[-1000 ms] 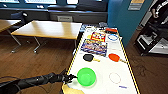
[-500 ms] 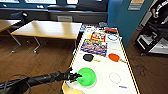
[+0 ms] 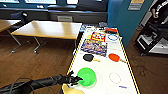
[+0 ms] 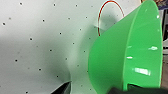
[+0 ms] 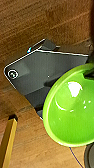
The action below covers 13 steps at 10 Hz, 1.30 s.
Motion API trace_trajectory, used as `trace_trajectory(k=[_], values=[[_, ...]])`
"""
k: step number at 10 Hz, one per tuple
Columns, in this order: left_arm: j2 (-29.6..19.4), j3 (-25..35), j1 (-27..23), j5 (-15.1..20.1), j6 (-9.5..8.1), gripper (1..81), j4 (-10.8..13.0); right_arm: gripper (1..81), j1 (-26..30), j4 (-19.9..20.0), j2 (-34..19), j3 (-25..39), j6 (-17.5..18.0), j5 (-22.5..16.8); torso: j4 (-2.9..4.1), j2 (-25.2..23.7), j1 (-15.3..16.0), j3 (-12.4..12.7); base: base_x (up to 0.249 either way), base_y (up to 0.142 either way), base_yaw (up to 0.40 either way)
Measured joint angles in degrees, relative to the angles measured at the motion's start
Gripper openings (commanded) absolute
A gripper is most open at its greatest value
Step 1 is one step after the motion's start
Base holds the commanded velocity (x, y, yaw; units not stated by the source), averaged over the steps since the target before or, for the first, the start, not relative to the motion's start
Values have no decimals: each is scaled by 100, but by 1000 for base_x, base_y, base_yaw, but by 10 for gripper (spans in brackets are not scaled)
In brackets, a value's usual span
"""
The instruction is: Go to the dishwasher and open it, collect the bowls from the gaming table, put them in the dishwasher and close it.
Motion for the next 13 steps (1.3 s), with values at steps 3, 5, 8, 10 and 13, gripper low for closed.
trace_trajectory(k=[3,5,8,10,13], values=[[171,-83,118,-55,89,10,345,10,108,-21,121,-115,11,-178,0,0,0,-2,0,0,0],[39,306,121,100,89,10,579,10,108,-29,189,-165,11,-215,0,2,0,-2,0,0,0],[-695,1521,-234,121,89,10,763,10,111,-300,189,-162,22,-232,0,2,0,-2,0,0,0],[-1324,2481,-408,268,89,10,1150,10,113,-407,223,-167,22,-322,0,2,0,-2,0,0,0],[-2619,3335,-80,566,100,10,1987,10,116,-517,424,-204,12,-496,0,2,0,-2,0,0,0]])
